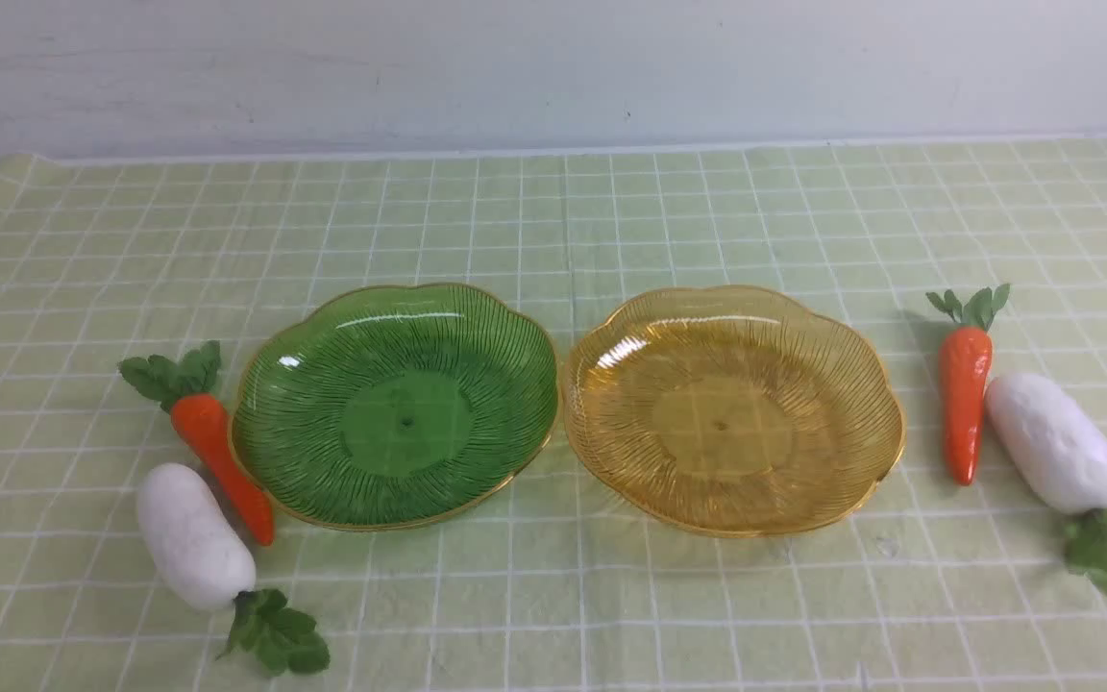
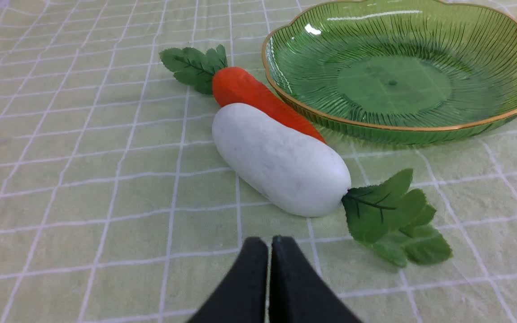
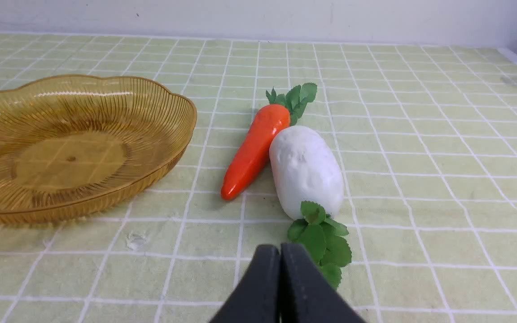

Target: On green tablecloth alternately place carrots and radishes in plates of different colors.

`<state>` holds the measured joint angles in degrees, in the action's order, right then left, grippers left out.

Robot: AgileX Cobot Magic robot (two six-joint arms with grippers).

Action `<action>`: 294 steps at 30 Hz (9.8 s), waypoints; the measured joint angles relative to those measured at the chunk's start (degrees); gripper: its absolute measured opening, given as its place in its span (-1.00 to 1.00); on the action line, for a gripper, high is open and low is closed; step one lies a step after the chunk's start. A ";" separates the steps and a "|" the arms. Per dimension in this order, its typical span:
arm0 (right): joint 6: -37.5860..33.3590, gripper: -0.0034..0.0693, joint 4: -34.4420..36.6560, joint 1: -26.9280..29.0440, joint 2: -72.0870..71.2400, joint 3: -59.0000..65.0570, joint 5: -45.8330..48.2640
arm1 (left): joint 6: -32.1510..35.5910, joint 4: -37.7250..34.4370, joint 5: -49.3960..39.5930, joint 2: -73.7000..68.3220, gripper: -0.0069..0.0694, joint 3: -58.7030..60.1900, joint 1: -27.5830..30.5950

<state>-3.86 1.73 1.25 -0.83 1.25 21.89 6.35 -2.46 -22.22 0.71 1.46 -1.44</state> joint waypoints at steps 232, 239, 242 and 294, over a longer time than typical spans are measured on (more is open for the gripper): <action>6.19 -0.93 4.59 -3.53 111.51 -109.47 50.17 | 2.44 -28.34 -40.64 -115.93 0.03 -112.99 -18.39; 0.88 -0.57 9.45 1.24 118.44 -104.16 49.56 | 2.16 -26.47 -32.06 -125.92 0.03 -112.99 -27.95; 0.34 -0.26 10.32 1.18 122.12 -104.15 49.20 | 0.68 -26.05 -31.66 -127.92 0.03 -112.99 -28.07; -6.84 -0.68 16.74 -11.28 92.62 -103.38 49.08 | -11.31 0.59 -31.50 -43.51 -0.84 -53.17 -17.14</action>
<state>-10.71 18.48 -10.02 91.79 -102.12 70.97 -4.96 -1.88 -53.72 -42.79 -51.72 -18.58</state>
